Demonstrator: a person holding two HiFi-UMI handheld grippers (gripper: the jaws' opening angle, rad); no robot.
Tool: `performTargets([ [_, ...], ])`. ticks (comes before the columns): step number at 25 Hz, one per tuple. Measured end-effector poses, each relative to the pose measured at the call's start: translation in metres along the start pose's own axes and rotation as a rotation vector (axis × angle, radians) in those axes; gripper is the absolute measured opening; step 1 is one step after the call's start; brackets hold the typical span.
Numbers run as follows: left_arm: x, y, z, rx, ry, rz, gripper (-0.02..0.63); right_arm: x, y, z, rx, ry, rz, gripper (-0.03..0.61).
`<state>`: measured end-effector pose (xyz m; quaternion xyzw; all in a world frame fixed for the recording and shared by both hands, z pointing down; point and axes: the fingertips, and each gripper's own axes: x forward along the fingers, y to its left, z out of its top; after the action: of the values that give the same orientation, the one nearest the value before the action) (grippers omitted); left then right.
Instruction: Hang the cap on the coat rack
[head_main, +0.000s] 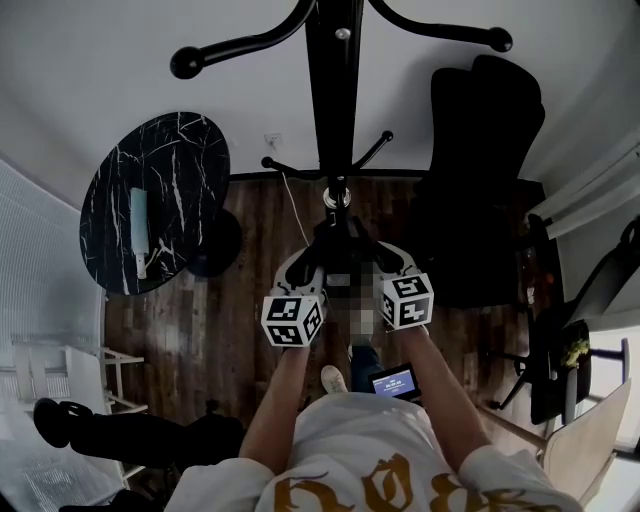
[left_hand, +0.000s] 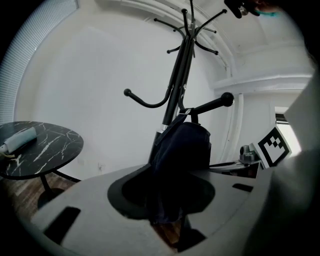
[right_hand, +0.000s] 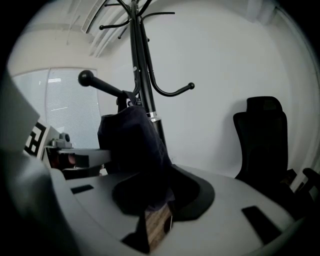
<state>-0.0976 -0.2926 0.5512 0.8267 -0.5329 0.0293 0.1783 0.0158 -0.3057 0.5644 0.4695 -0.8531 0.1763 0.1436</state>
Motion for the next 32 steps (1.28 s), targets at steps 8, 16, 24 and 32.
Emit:
performTargets([
  [8, -0.02, -0.018, 0.019, 0.071, -0.048, -0.031, 0.164, -0.03, 0.001, 0.006, 0.032, -0.04, -0.039, 0.087],
  [16, -0.064, -0.029, 0.052, 0.072, -0.165, -0.018, 0.17, -0.071, 0.02, 0.016, 0.019, -0.097, -0.052, 0.115],
  [24, -0.106, -0.049, 0.06, -0.023, -0.256, -0.087, 0.075, -0.133, 0.032, 0.03, 0.022, -0.25, -0.16, 0.083],
  [32, -0.13, -0.069, 0.056, 0.004, -0.24, -0.026, 0.021, -0.173, 0.051, 0.036, 0.038, -0.308, -0.071, 0.012],
])
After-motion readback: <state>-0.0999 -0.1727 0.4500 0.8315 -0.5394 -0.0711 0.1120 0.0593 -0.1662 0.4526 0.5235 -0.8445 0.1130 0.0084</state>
